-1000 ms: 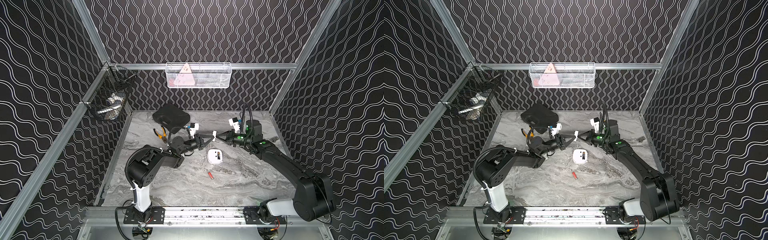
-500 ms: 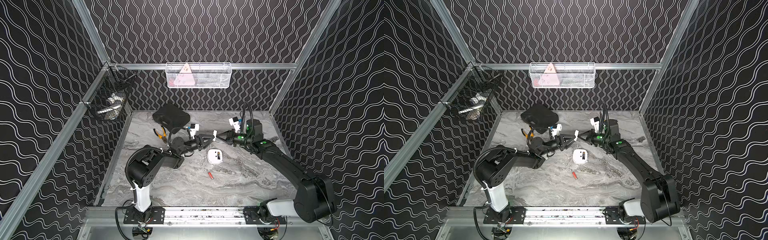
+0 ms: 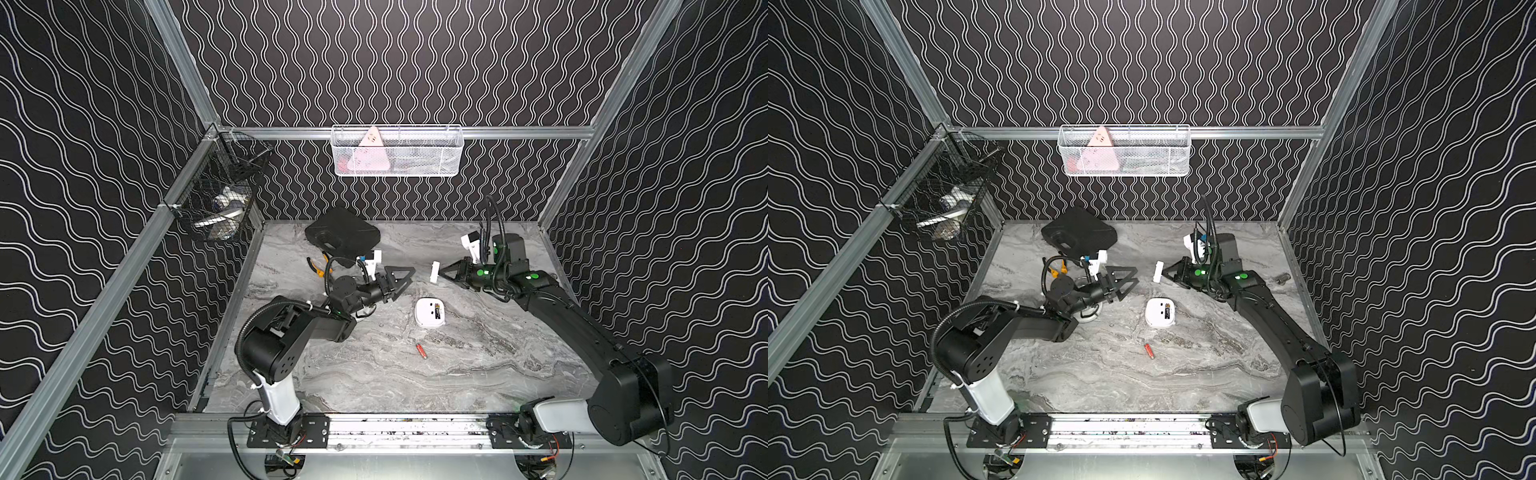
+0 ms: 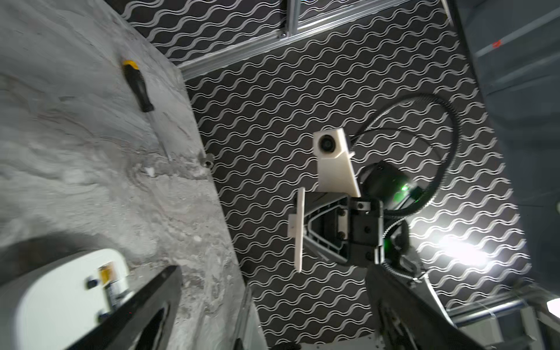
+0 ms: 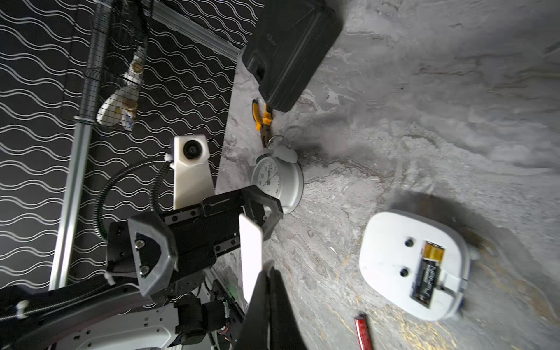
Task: Insert the battery into the alarm
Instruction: Install the cover on the alarm.
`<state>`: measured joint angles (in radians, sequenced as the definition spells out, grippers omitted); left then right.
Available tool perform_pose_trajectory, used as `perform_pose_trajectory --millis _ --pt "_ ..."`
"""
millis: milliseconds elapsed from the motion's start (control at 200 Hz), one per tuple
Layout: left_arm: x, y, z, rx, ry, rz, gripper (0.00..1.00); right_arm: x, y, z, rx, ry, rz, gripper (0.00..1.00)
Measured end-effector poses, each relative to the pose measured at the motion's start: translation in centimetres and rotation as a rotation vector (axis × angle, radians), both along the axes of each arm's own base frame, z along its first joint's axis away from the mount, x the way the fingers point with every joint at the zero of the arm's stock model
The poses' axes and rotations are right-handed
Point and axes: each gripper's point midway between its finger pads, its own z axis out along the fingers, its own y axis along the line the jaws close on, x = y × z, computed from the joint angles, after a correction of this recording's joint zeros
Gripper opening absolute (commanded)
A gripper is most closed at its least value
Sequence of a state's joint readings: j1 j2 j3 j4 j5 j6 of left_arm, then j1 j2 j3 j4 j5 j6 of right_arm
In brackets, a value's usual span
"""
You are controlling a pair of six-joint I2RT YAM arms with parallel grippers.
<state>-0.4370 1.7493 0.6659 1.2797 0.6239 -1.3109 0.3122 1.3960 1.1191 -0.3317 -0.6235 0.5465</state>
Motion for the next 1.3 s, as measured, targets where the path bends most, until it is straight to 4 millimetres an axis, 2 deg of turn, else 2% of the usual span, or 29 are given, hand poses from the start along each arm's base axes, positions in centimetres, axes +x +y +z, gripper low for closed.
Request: perform_pose_trajectory --millis 140,320,380,460,560,700,936,1301 --pt "-0.2 0.4 -2.6 0.224 -0.015 0.051 0.99 0.0 -1.3 -2.0 -0.133 0.072 -0.018 0.0" --pt "-1.5 -1.9 -6.6 0.558 -0.028 0.011 0.99 -0.5 -2.9 -4.9 -0.291 0.184 -0.027 0.01" --pt "-2.1 -2.2 -8.5 0.624 -0.004 -0.014 0.99 -0.8 -3.4 -6.0 -0.337 0.225 -0.029 0.01" --pt "-2.4 -1.6 -11.6 0.709 0.068 -0.015 0.99 -1.3 -3.8 -7.4 -0.393 0.28 -0.022 0.01" --pt "-2.9 -1.8 -13.7 0.753 0.118 -0.038 0.98 -1.9 -4.3 -9.0 -0.449 0.346 -0.015 0.01" --pt "-2.9 -2.2 -15.1 0.767 0.149 -0.051 0.97 -2.3 -4.3 -10.4 -0.493 0.404 -0.003 0.01" --pt "-2.1 -2.9 -16.3 0.752 0.197 -0.059 0.81 -2.2 -3.5 -12.1 -0.534 0.457 0.026 0.0" --pt "-0.4 -3.5 -16.6 0.702 0.264 -0.057 0.71 -1.9 -2.7 -14.8 -0.574 0.51 0.054 0.0"
